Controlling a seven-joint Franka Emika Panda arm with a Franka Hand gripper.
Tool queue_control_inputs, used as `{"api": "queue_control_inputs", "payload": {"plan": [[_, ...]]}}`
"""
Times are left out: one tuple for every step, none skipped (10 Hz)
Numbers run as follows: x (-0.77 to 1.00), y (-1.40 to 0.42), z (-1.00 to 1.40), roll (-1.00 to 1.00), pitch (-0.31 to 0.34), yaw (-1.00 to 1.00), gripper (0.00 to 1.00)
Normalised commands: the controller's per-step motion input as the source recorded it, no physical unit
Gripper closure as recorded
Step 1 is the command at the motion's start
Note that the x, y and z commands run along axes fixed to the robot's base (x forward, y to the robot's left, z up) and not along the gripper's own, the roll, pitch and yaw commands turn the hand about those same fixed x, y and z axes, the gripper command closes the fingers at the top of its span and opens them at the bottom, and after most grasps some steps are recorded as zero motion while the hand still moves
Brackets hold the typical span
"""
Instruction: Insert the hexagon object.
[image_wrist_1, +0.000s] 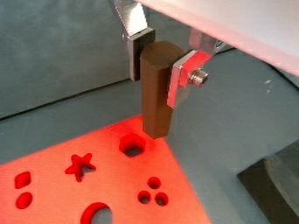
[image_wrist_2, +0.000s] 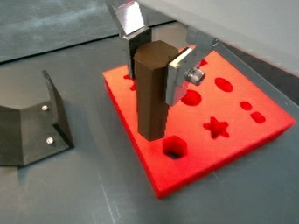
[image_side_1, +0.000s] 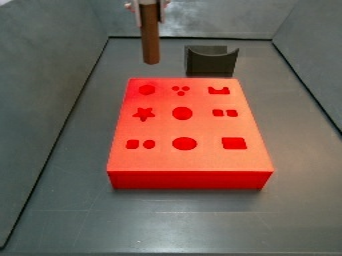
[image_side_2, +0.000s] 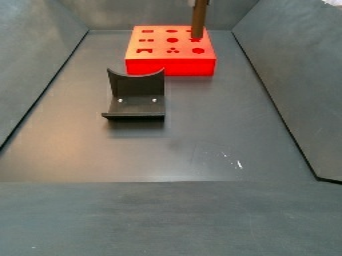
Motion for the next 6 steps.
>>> {"api": "queue_control_inputs", "payload": {"plan": [[0.0, -0.39, -0.02, 0.15, -0.104, 0.17, 1.0], [0.06, -0.25, -0.17, 0.14, -0.074, 0.03, 1.0], [0.0, -0.19, -0.33, 0.09, -0.081, 0.02, 1.0], [-0.18, -0.07, -0.53, -0.01, -0.157, 0.0, 1.0], [-0.22, -0.06, -0.44, 0.04, -0.043, 0.0, 1.0], [-0.22, -0.19, -0.37, 0.11, 0.003, -0.03, 1.0]]}}
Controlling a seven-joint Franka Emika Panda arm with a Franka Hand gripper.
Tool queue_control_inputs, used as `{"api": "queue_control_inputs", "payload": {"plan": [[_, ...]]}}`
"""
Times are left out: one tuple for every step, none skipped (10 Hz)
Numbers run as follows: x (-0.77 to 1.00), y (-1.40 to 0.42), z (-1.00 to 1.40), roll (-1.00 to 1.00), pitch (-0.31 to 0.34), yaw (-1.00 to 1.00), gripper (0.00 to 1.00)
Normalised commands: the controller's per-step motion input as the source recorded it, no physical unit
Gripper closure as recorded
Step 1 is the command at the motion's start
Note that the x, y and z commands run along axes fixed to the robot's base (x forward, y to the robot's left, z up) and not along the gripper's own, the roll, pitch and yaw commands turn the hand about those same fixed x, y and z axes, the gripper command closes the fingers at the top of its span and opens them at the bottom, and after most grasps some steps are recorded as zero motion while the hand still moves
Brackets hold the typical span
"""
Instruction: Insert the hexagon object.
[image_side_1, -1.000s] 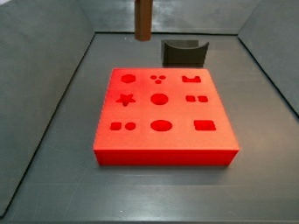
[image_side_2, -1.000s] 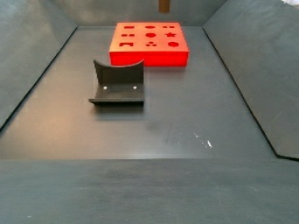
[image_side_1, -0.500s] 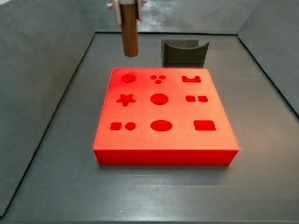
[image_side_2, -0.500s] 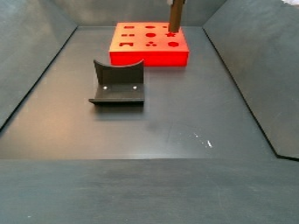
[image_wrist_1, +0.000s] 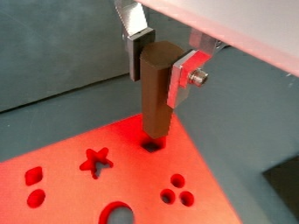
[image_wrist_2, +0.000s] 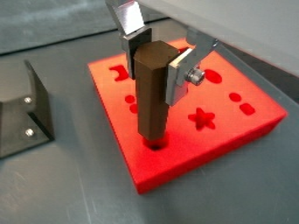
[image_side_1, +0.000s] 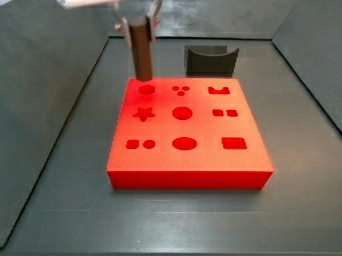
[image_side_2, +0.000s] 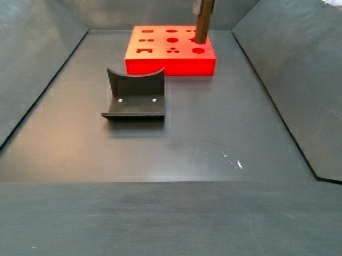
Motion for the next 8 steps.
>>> {"api": "queue_control_inputs", "payload": {"plan": [[-0.03, -0.17, -0.13, 0.07, 0.0, 0.0, 1.0], [0.18, -0.22, 0.0, 0.17, 0.123, 0.0, 1.0], [0.24, -0.16, 0.0, 0.15, 0.176, 0.0, 1.0], [0.24, 0.0, -0.05, 0.13, 0.193, 0.0, 1.0], [0.09, -0.03, -0.2, 0.21, 0.219, 0.0, 1.0], [0.0, 0.0, -0.21, 0.18, 0.2, 0.0, 1.0], [0.02, 0.0, -0.15, 0.09, 0.174, 0.0, 1.0], [0.07, 0.0, -0.16, 0.06, 0.107, 0.0, 1.0]]}}
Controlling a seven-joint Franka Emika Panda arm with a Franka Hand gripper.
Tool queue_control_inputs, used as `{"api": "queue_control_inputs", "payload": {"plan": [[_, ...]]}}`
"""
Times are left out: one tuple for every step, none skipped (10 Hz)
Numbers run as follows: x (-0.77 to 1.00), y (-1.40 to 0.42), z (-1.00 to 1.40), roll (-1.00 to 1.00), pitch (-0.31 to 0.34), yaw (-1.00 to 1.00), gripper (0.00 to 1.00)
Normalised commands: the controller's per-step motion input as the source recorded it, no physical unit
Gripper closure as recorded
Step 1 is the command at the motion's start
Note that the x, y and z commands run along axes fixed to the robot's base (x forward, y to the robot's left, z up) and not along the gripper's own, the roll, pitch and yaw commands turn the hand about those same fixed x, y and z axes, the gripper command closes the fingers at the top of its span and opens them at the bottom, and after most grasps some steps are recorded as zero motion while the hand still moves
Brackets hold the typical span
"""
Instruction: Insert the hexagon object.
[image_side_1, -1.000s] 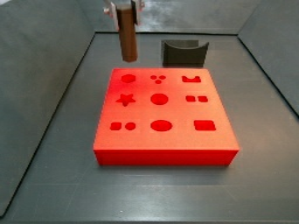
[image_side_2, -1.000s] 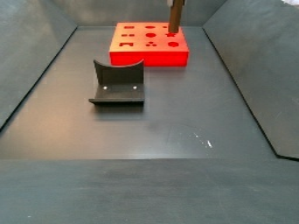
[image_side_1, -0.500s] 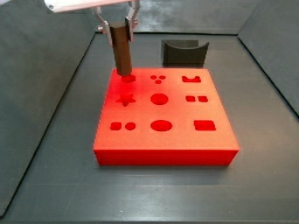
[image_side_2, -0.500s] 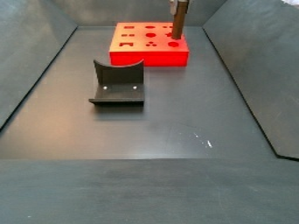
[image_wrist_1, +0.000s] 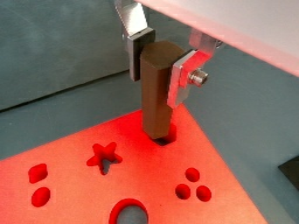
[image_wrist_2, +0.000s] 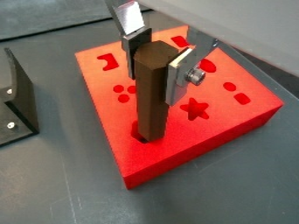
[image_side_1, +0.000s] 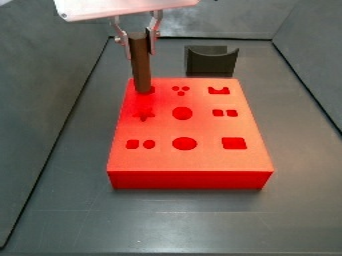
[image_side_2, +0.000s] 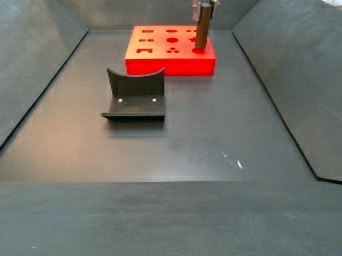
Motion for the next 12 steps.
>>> {"api": "queue_control_inputs", "payload": {"plan": [[0.09, 0.07, -0.17, 0.0, 0.0, 0.16, 1.0], [0.32, 0.0, -0.12, -0.01, 0.0, 0.43, 1.0], [0.32, 0.0, -0.07, -0.01, 0.0, 0.43, 1.0], [0.0, -0.05, -0.01, 0.0, -0.017, 0.08, 1.0], [-0.05, 0.0, -0.1, 0.06, -0.023, 0.0, 1.0], [-0.11, 0.07, -0.11, 0.04, -0.003, 0.0, 1.0], [-0.21, 0.09, 0.0, 0.0, 0.0, -0.02, 1.0], [0.0, 0.01, -0.06, 0.01, -0.006, 0.0, 1.0], [0.12, 0.07, -0.24, 0.09, 0.0, 0.18, 1.0], [0.02, 0.0, -0.24, 0.06, -0.011, 0.14, 1.0], [0.11, 0.0, -0.22, 0.13, 0.0, 0.17, 1.0], [0.18, 0.0, -0.23, 0.15, 0.0, 0.21, 1.0]]}}
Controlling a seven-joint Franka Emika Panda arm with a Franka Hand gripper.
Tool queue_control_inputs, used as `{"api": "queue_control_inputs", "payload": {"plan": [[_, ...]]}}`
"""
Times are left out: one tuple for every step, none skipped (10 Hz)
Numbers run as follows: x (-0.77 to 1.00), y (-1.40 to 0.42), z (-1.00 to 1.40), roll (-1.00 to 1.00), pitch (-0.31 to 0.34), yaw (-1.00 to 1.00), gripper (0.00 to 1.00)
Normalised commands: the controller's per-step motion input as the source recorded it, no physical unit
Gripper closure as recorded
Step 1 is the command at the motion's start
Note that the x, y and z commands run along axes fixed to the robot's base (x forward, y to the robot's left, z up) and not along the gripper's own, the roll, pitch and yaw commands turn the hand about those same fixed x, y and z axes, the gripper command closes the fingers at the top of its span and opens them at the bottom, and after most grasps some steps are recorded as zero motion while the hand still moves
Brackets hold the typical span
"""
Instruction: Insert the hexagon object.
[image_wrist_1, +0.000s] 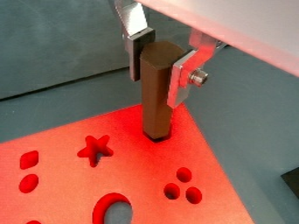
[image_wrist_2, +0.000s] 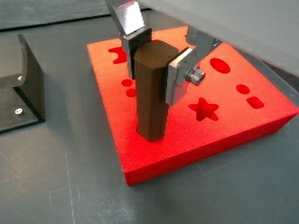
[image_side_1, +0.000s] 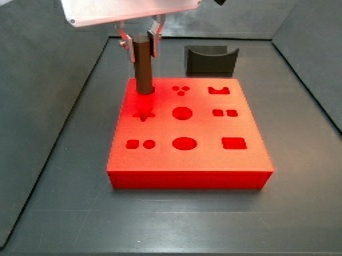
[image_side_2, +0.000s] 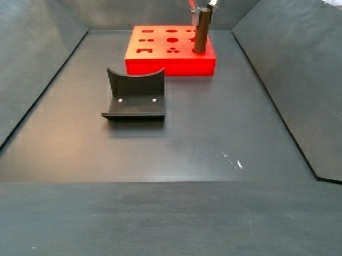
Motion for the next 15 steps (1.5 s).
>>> {"api": "queue_control_inputs", "payload": {"plan": [[0.2, 0.0, -0.21, 0.16, 0.0, 0.22, 1.0], [0.21, -0.08, -0.18, 0.2, 0.0, 0.25, 1.0], [0.21, -0.12, -0.17, 0.23, 0.004, 0.24, 1.0], [0.13, -0.12, -0.18, 0.18, 0.0, 0.21, 1.0], [0.03, -0.01, -0.18, 0.12, 0.0, 0.15, 1.0], [0.0, 0.0, -0.09, 0.11, 0.016, 0.0, 1.0], [0.0, 0.0, -0.05, 0.08, 0.01, 0.0, 1.0], [-0.07, 0.0, -0.28, 0.06, 0.029, 0.0, 1.0], [-0.03, 0.05, -0.68, -0.06, 0.0, 0.0, 1.0], [-0.03, 0.07, -0.89, -0.14, -0.011, -0.01, 1.0], [-0.01, 0.05, -0.88, -0.15, -0.003, -0.01, 1.0], [-0.02, 0.01, -0.77, -0.11, 0.0, 0.0, 1.0], [-0.03, 0.0, -0.67, -0.03, 0.0, 0.0, 1.0], [0.0, -0.09, -0.34, 0.09, 0.04, 0.0, 1.0], [0.0, -0.1, -0.01, 0.1, 0.044, 0.0, 1.0]]}}
